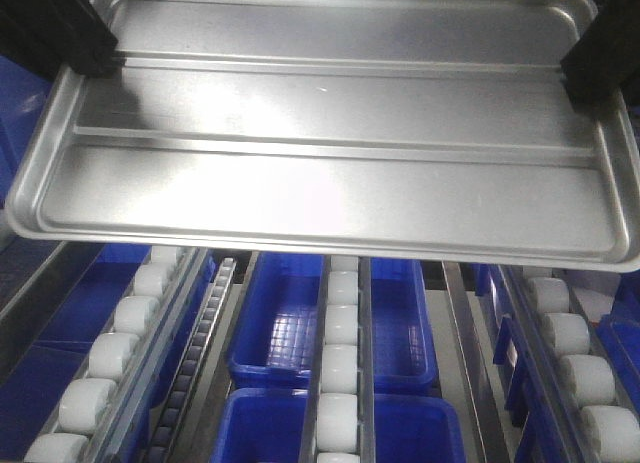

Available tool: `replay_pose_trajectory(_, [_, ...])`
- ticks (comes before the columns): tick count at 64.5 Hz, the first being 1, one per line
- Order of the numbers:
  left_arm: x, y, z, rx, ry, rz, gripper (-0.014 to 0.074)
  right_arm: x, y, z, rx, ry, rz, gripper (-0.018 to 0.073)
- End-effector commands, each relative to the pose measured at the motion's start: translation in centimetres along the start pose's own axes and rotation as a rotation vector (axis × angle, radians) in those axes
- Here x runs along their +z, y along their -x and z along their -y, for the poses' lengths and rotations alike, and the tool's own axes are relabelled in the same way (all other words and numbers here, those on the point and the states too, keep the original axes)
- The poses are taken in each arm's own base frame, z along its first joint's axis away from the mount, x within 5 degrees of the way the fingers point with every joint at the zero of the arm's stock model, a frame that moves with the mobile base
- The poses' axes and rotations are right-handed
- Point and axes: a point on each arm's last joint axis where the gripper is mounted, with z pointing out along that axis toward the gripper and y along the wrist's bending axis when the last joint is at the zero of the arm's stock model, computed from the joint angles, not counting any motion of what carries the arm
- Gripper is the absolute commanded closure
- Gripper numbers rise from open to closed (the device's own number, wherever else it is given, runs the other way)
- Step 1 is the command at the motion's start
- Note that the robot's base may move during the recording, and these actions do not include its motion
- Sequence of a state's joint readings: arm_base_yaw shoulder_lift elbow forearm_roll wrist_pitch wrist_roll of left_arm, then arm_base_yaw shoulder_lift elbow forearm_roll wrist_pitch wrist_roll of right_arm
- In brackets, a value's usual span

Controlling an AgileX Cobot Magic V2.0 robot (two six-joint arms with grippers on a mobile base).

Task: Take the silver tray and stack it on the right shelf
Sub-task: 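Lift the silver tray up off the shelf with both grippers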

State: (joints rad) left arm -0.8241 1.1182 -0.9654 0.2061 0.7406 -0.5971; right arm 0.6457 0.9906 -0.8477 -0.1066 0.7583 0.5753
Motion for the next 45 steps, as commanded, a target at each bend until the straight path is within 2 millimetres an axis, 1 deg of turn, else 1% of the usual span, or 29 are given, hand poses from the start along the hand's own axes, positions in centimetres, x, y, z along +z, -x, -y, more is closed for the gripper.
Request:
replay_pose_trajectory(1, [-1.2,1.11,0.09,0.032,-0.001,0.079,0.0689,-1.04,0.94,0.04,-0.044,-0.005,0.074,0.0503])
replay_pose_trajectory(45, [-1.2,1.11,0.09,0.032,-0.001,0.079,0.0689,-1.04,0.93,0.05,-0.044,-0.006,0.073,0.0503])
